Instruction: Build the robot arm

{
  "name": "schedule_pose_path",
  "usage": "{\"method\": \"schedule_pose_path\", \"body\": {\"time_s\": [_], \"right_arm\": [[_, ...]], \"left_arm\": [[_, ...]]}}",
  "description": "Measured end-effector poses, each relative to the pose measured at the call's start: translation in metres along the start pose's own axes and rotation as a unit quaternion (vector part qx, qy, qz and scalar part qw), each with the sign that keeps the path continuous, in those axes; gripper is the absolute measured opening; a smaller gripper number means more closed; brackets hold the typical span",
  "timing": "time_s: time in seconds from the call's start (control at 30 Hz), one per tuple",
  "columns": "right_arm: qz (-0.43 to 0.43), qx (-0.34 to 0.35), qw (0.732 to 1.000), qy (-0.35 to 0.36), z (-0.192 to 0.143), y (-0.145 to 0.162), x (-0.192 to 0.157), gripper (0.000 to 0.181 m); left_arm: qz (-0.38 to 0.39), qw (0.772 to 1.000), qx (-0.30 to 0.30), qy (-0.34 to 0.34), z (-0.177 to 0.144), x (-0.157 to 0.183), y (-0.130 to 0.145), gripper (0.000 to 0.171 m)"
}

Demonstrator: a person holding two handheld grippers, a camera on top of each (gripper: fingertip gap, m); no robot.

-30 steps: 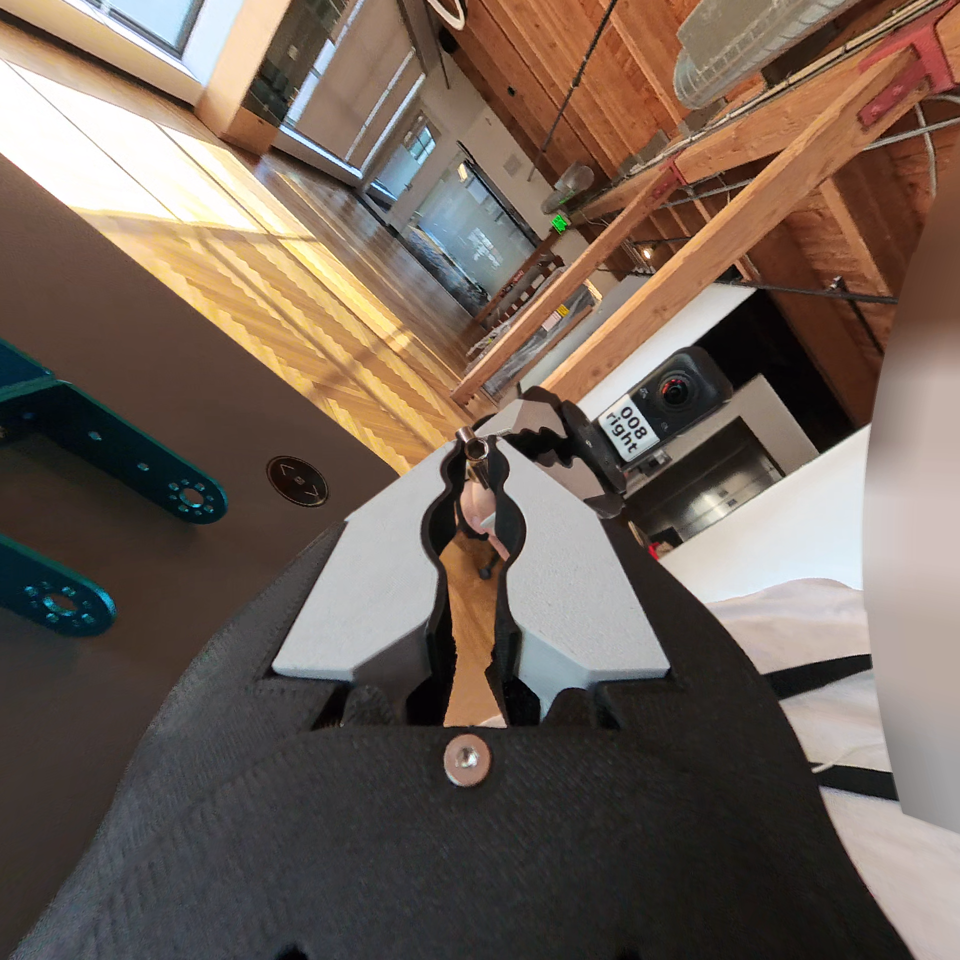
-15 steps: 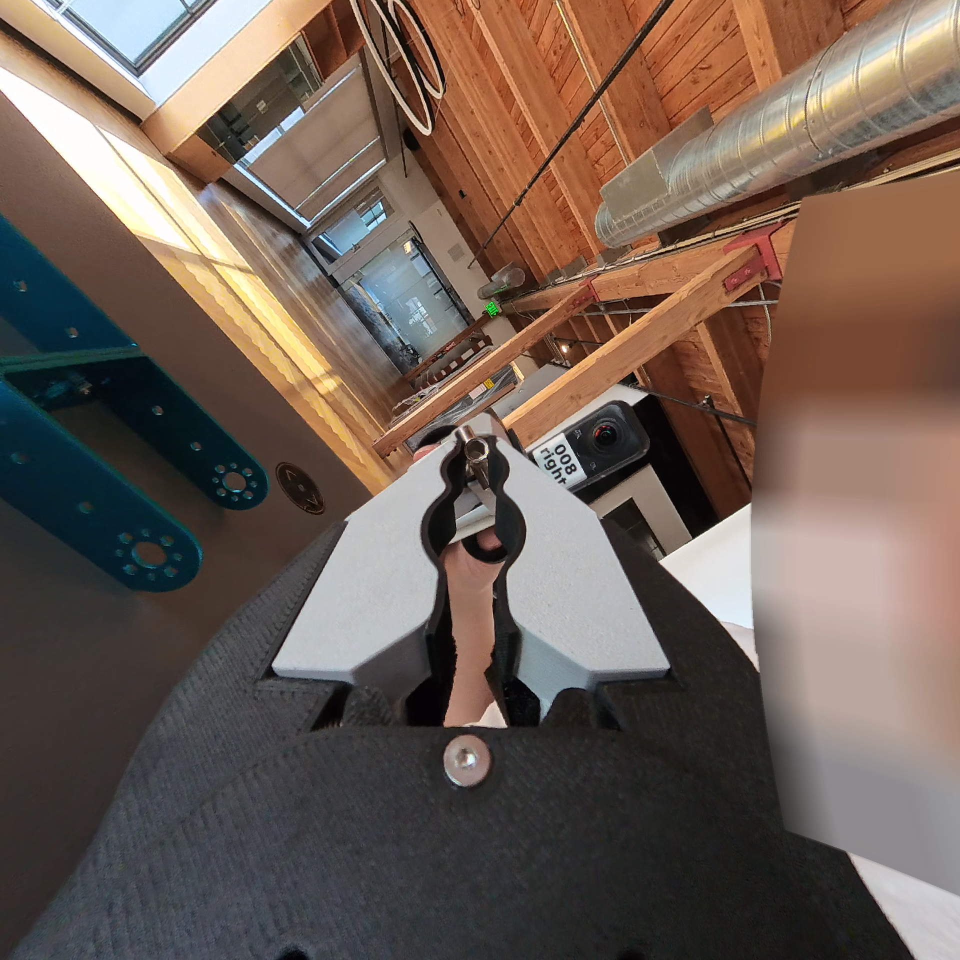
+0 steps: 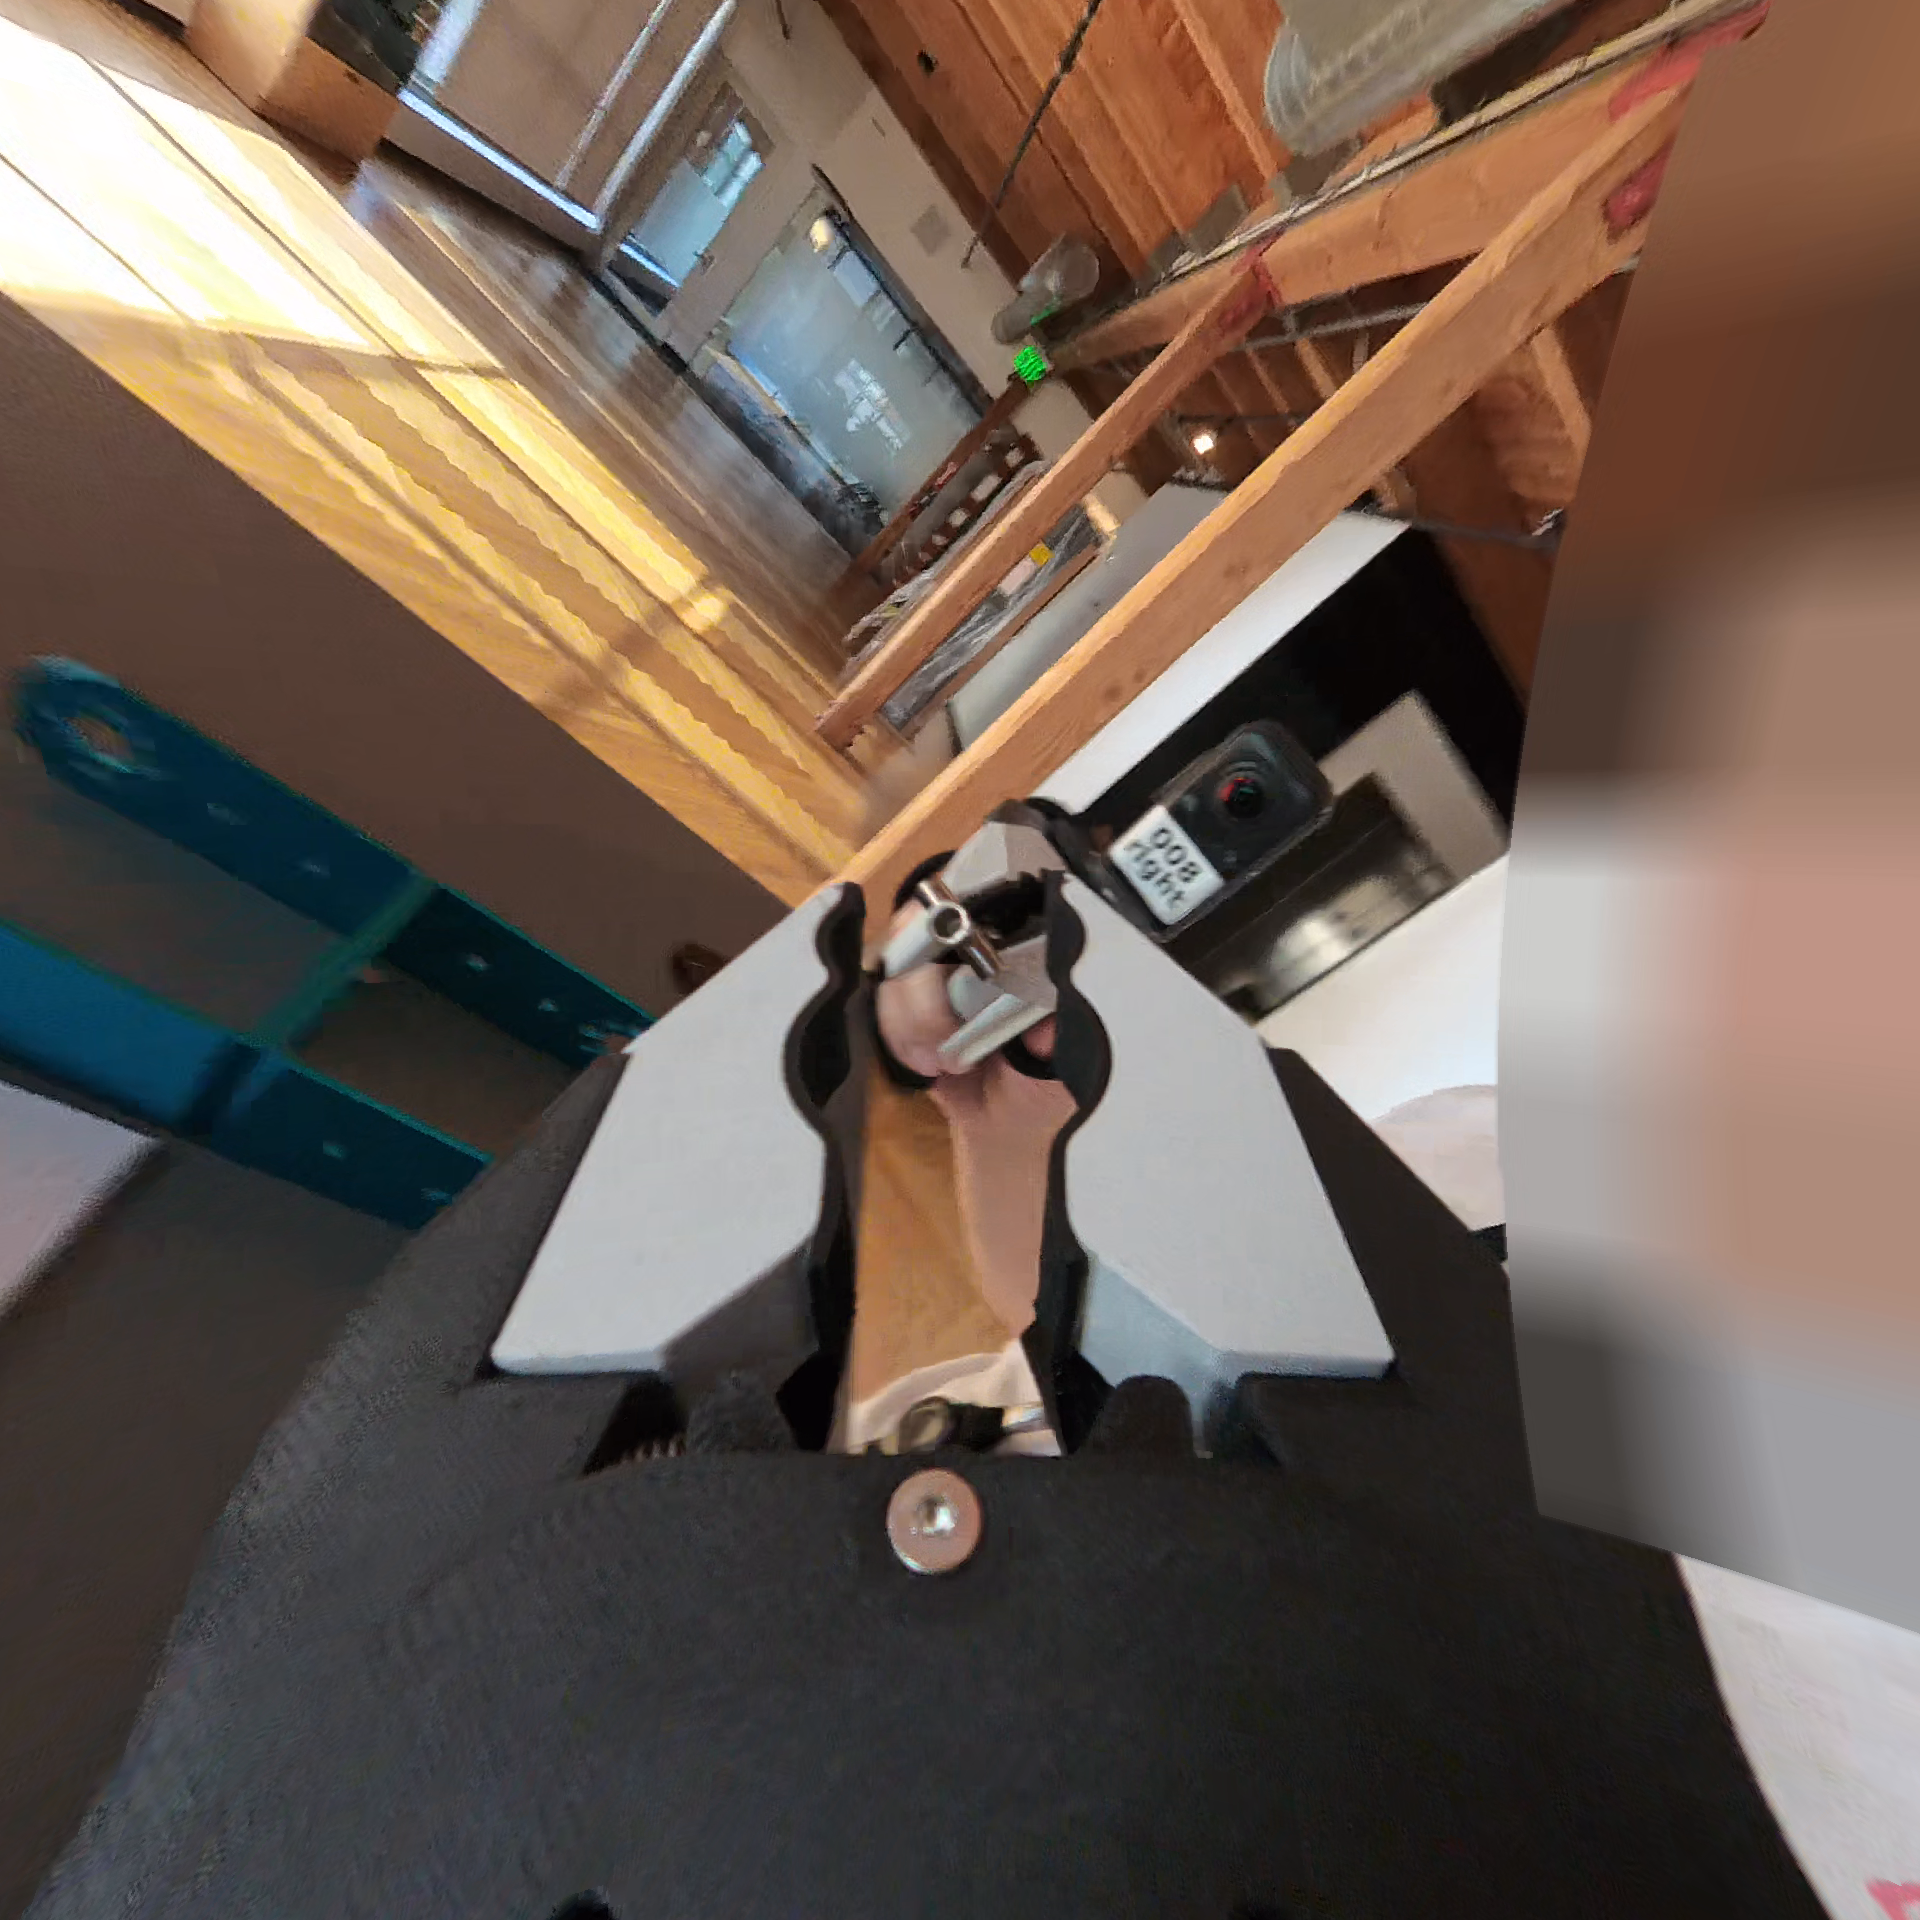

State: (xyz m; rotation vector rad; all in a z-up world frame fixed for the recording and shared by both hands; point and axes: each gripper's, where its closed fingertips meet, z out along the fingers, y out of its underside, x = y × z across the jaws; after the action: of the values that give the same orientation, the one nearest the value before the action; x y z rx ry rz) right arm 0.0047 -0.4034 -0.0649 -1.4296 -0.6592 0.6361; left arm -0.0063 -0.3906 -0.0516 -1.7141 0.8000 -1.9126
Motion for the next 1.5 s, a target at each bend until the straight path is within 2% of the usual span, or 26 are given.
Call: {"method": "schedule_pose_path", "body": {"time_s": [0.07, 0.1, 0.13, 0.2, 0.27, 0.4, 0.57, 0.7, 0.77, 0.8, 0.87, 0.93, 1.0, 1.03, 1.1, 1.17, 1.27, 1.33, 1.37, 1.4, 1.47, 1.5], "right_arm": [[0.015, 0.008, 1.000, 0.012, -0.007, 0.000, 0.007, 0.009], [0.022, 0.014, 1.000, 0.016, -0.011, -0.001, 0.010, 0.009], [0.026, 0.014, 0.999, 0.023, -0.014, -0.001, 0.013, 0.009], [0.024, 0.001, 0.999, 0.038, -0.018, 0.003, 0.018, 0.008], [0.020, -0.007, 0.999, 0.048, -0.020, 0.008, 0.020, 0.008], [0.031, -0.016, 0.998, 0.060, -0.024, 0.015, 0.020, 0.008], [0.028, -0.026, 0.996, 0.076, -0.030, 0.020, 0.019, 0.008], [0.030, -0.023, 0.996, 0.085, -0.037, 0.019, 0.023, 0.008], [0.030, -0.022, 0.996, 0.087, -0.038, 0.018, 0.024, 0.009], [0.026, -0.025, 0.995, 0.089, -0.038, 0.018, 0.026, 0.009], [0.017, -0.033, 0.994, 0.099, -0.039, 0.017, 0.031, 0.009], [0.012, -0.029, 0.994, 0.108, -0.042, 0.009, 0.036, 0.008], [0.011, -0.021, 0.993, 0.114, -0.044, -0.002, 0.039, 0.008], [0.011, -0.018, 0.993, 0.114, -0.043, -0.006, 0.039, 0.008], [0.023, -0.018, 0.994, 0.110, -0.038, -0.010, 0.039, 0.007], [0.038, -0.018, 0.994, 0.101, -0.033, -0.009, 0.041, 0.000], [0.052, -0.015, 0.994, 0.098, -0.027, 0.000, 0.052, 0.000], [0.068, -0.051, 0.988, 0.131, -0.018, 0.022, 0.074, 0.000], [0.081, -0.069, 0.984, 0.144, -0.016, 0.024, 0.081, 0.000], [0.069, -0.060, 0.976, 0.199, -0.020, 0.015, 0.096, 0.000], [-0.008, -0.049, 0.962, 0.267, -0.012, 0.002, 0.103, 0.000], [-0.028, -0.094, 0.962, 0.255, 0.000, 0.012, 0.098, 0.000]], "left_arm": [[0.107, 0.991, -0.041, -0.076, -0.014, -0.017, -0.019, 0.034], [0.172, 0.972, -0.084, -0.133, -0.020, -0.033, -0.025, 0.033], [0.228, 0.945, -0.133, -0.195, -0.027, -0.052, -0.029, 0.037], [0.289, 0.888, -0.241, -0.265, -0.031, -0.080, -0.025, 0.027], [0.300, 0.854, -0.322, -0.277, -0.025, -0.092, -0.013, 0.022], [0.316, 0.797, -0.425, -0.291, -0.025, -0.104, -0.003, 0.027], [0.328, 0.742, -0.505, -0.294, -0.028, -0.119, 0.009, 0.016], [0.322, 0.714, -0.553, -0.285, -0.032, -0.126, 0.022, 0.003], [0.306, 0.720, -0.554, -0.286, -0.031, -0.124, 0.023, 0.002], [0.295, 0.733, -0.541, -0.288, -0.027, -0.122, 0.021, 0.002], [0.280, 0.781, -0.484, -0.279, -0.014, -0.111, 0.013, 0.003], [0.253, 0.838, -0.401, -0.270, 0.001, -0.099, -0.001, 0.003], [0.211, 0.901, -0.284, -0.254, 0.015, -0.086, -0.018, 0.002], [0.185, 0.925, -0.226, -0.244, 0.020, -0.082, -0.023, 0.001], [0.150, 0.948, -0.135, -0.244, 0.026, -0.082, -0.024, 0.002], [0.157, 0.946, -0.110, -0.262, 0.029, -0.087, -0.008, 0.002], [0.219, 0.902, -0.158, -0.337, 0.025, -0.103, 0.020, 0.003], [0.263, 0.868, -0.169, -0.385, 0.016, -0.111, 0.018, 0.003], [0.279, 0.854, -0.165, -0.406, 0.010, -0.114, 0.013, 0.003], [0.284, 0.843, -0.165, -0.426, 0.004, -0.119, 0.009, 0.003], [0.280, 0.830, -0.167, -0.453, -0.003, -0.126, 0.002, 0.003], [0.267, 0.832, -0.174, -0.454, -0.004, -0.128, 0.002, 0.003]]}}
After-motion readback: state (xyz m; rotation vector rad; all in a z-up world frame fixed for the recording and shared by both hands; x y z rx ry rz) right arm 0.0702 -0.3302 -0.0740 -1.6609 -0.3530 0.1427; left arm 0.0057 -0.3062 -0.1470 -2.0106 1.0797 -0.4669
